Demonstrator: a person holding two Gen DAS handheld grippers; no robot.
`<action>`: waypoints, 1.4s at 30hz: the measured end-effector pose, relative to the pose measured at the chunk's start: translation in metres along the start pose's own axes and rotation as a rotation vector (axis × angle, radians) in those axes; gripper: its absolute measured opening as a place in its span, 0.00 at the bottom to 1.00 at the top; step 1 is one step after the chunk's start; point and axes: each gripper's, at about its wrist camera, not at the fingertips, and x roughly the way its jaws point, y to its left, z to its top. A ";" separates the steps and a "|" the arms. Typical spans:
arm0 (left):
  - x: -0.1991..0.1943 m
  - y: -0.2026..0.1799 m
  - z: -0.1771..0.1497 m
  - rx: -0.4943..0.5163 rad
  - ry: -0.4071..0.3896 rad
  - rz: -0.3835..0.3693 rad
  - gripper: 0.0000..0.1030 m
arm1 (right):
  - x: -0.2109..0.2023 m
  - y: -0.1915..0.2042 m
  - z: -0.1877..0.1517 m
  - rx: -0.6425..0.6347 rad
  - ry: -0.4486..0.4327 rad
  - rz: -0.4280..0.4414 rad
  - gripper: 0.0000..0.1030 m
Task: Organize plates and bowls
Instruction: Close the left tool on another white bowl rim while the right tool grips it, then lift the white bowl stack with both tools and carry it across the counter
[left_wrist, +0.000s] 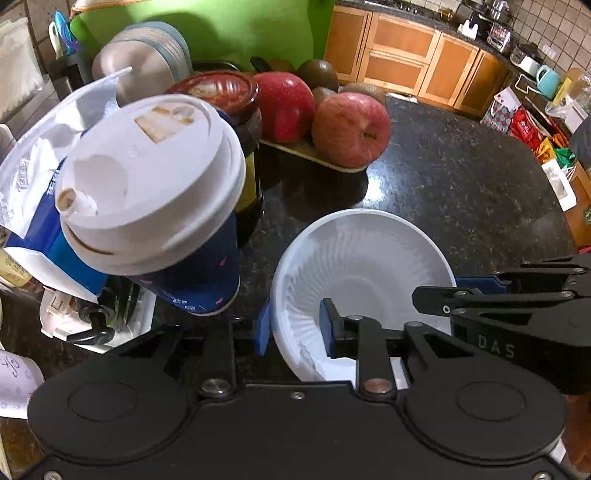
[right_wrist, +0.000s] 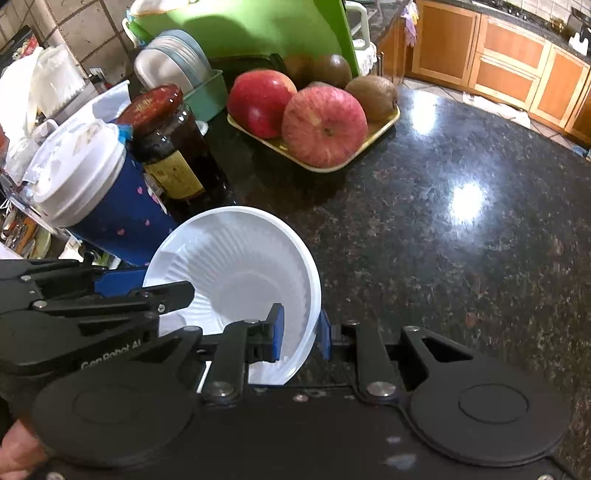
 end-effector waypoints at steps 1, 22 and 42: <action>0.001 -0.001 0.000 0.001 0.001 0.005 0.25 | 0.001 -0.001 -0.001 0.002 0.001 -0.006 0.21; -0.032 -0.009 -0.007 0.006 -0.030 -0.005 0.20 | -0.038 -0.001 -0.014 0.045 -0.035 0.008 0.19; -0.106 -0.079 -0.046 0.132 -0.141 -0.033 0.20 | -0.159 -0.016 -0.096 0.047 -0.161 -0.060 0.19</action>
